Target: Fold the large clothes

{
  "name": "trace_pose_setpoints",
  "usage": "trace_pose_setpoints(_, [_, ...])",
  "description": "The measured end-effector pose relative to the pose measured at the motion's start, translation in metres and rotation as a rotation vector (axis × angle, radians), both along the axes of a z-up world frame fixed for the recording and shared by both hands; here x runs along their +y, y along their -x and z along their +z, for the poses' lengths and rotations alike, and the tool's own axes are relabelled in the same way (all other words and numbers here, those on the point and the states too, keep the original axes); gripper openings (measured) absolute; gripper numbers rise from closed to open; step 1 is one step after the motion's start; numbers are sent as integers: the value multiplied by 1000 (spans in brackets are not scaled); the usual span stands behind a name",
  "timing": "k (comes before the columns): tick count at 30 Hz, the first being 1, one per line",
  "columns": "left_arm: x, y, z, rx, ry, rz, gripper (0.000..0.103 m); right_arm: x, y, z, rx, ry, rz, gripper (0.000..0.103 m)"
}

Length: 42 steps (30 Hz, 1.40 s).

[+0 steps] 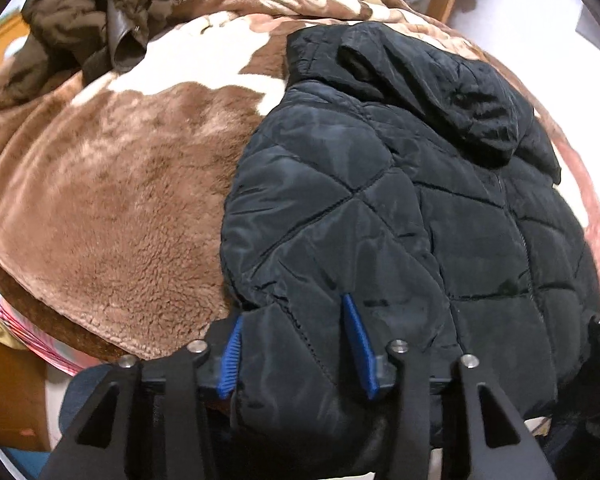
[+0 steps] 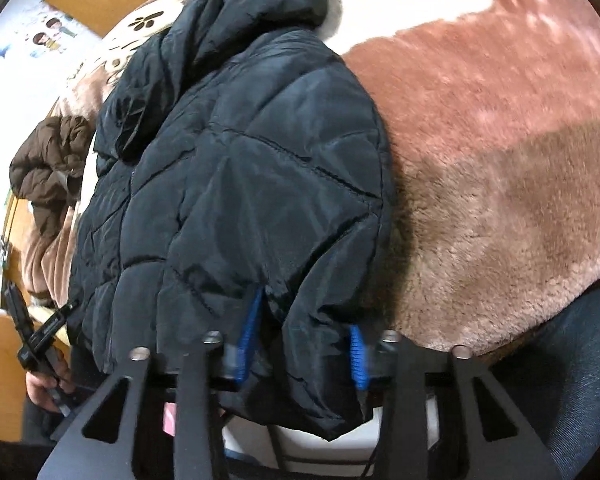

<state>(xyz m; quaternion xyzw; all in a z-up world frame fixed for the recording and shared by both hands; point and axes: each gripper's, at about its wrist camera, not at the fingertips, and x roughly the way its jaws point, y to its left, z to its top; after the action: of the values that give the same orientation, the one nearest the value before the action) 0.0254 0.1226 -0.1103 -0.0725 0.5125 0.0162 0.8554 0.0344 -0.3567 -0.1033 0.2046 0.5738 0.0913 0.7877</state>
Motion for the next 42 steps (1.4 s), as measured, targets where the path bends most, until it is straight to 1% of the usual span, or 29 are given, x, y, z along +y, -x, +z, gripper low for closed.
trace_pose_setpoints(1, [-2, 0, 1, -2, -14, -8, 38, 1, 0, 1, -4, 0, 2, 25])
trace_pose_setpoints(2, [-5, 0, 3, -7, -25, -16, 35, 1, 1, 5, -14, 1, 8, 22])
trace_pose_setpoints(4, [-8, 1, 8, -21, -41, -26, 25, 4, 2, 11, -32, 7, 16, 18])
trace_pose_setpoints(7, [-9, 3, 18, -48, -42, -36, 19, 5, 4, 24, -64, 2, 26, 15])
trace_pose_setpoints(10, [-10, 6, 31, -81, -25, -46, 17, 6, 7, 38, -100, -17, 38, 14])
trace_pose_setpoints(13, [-9, 8, 44, -116, 15, -51, 16, 9, 9, 52, -134, -34, 53, 13])
trace_pose_setpoints(19, [9, 10, 80, -212, 191, -26, 14, 0, 11, 84, -221, -117, 24, 12])
trace_pose_setpoints(25, [32, 11, 110, -288, 322, 26, 14, -12, 10, 113, -302, -201, -6, 11])
trace_pose_setpoints(30, [40, 21, 128, -324, 381, 33, 13, -22, 19, 136, -360, -262, -25, 11])
trace_pose_setpoints(33, [42, 23, 135, -336, 404, 35, 13, -27, 18, 141, -373, -290, -50, 11])
trace_pose_setpoints(37, [44, 8, 136, -341, 423, 55, 13, -31, 2, 141, -380, -319, -79, 11])
trace_pose_setpoints(39, [46, -2, 138, -349, 443, 68, 14, -33, -10, 145, -394, -324, -86, 11])
trace_pose_setpoints(42, [49, -22, 145, -370, 440, 71, 14, -35, -32, 154, -421, -337, -112, 11])
